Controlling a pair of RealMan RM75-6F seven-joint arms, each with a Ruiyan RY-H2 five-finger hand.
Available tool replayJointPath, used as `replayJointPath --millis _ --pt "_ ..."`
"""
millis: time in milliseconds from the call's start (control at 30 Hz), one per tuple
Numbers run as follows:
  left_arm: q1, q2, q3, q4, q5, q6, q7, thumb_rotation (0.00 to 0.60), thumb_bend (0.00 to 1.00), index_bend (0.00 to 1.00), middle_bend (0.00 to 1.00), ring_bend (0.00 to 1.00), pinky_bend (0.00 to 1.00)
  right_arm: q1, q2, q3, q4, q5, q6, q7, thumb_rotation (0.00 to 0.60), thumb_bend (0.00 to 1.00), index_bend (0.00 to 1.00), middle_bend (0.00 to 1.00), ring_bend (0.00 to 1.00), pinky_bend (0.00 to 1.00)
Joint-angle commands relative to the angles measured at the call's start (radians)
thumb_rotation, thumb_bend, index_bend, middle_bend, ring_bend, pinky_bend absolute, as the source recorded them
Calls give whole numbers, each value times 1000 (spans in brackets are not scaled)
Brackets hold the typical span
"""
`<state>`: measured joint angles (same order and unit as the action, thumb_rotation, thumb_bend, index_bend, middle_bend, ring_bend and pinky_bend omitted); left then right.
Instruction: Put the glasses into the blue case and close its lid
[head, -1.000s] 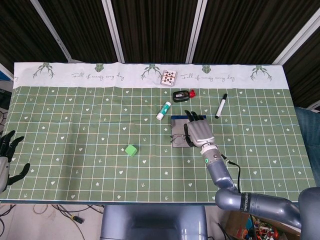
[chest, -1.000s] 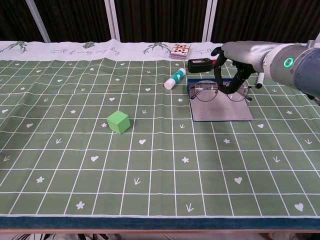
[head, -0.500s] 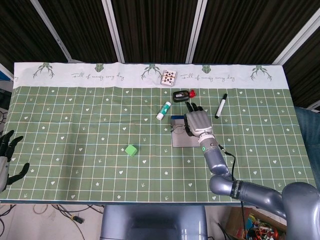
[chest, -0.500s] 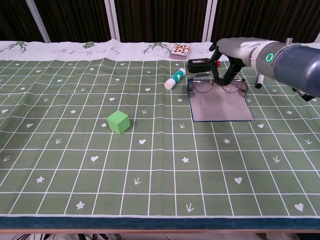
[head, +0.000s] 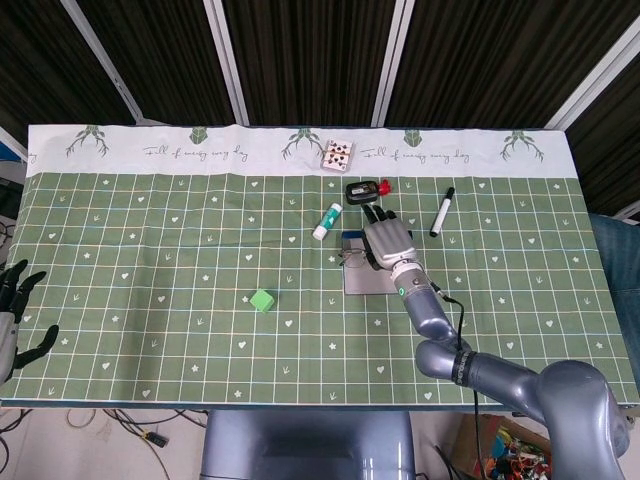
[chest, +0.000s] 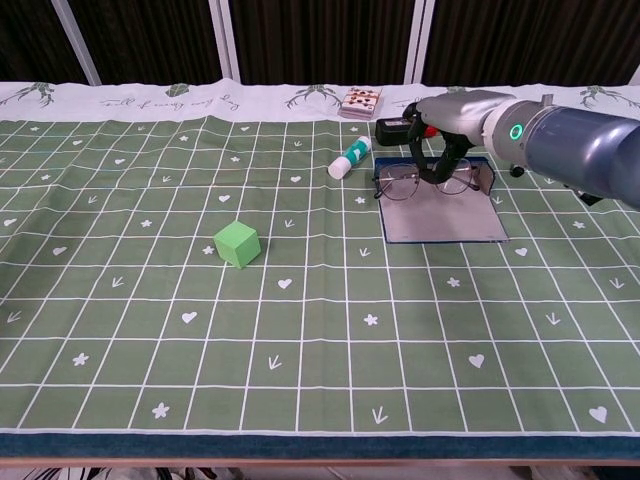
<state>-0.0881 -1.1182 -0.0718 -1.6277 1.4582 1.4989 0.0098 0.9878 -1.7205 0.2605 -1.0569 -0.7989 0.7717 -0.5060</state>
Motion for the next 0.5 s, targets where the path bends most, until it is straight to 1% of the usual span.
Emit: replayJointPath --millis 33,300,500 --pt "0 0 0 0 1 1 0 600 311 119 0 0 0 8 -15 -5 41 -10 -23 15 600 531 682 8 52 165" --pt "0 0 0 1 1 0 0 600 311 119 0 0 0 12 -32 -4 97 -29 -44 49 600 531 682 8 52 165" --pt "0 -1 -1 0 0 1 1 600 311 119 0 0 0 13 -33 2 117 -33 -51 63 600 531 682 8 52 165"
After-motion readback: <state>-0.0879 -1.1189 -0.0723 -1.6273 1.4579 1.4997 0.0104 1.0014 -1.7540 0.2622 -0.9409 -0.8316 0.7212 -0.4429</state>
